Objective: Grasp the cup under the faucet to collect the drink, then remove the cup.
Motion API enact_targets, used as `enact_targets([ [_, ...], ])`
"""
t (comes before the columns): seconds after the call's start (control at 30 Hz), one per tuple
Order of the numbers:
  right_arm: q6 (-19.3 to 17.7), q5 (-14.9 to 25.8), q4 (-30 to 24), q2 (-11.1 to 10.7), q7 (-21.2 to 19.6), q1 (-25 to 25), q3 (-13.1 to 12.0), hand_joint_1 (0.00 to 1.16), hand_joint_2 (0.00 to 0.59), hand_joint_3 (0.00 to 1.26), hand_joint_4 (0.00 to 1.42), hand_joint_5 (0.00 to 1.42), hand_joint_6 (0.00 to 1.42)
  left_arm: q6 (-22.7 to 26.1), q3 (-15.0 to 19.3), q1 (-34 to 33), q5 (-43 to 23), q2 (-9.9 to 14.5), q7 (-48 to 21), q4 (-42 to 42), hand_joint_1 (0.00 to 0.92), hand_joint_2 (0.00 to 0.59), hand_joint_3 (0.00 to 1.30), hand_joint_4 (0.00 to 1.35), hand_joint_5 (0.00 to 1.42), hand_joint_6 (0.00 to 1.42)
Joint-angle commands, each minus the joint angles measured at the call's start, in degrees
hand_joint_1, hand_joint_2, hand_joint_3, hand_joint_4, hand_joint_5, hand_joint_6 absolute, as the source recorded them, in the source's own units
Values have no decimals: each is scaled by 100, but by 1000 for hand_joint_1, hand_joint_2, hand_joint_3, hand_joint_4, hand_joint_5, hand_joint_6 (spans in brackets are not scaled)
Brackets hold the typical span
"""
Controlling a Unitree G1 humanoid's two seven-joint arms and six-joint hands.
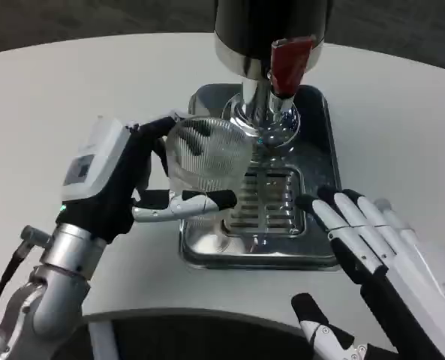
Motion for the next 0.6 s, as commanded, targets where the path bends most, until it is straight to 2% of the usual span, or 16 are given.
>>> enact_targets([
  [0.03,-5,-35,-145,87,-70,150,-16,282,465,70,0,0,0,-71,-338,-613,187,-124,525,699,592,85,917,1004,1193,1299],
  [0.27,4,-87,-230,171,-76,248,-67,284,465,73,0,0,0,-30,-797,-1329,402,-291,1079,1686,599,86,917,1004,1193,1299],
  [0.4,83,-158,-275,288,-114,276,-107,285,465,73,0,0,0,-28,-1020,-1766,461,-448,1271,2214,602,86,917,1004,1193,1299],
  [0.6,40,-195,-332,363,-119,378,-96,286,465,74,0,0,0,-72,-1318,-2102,499,-583,1467,2625,603,86,917,1004,1193,1299],
])
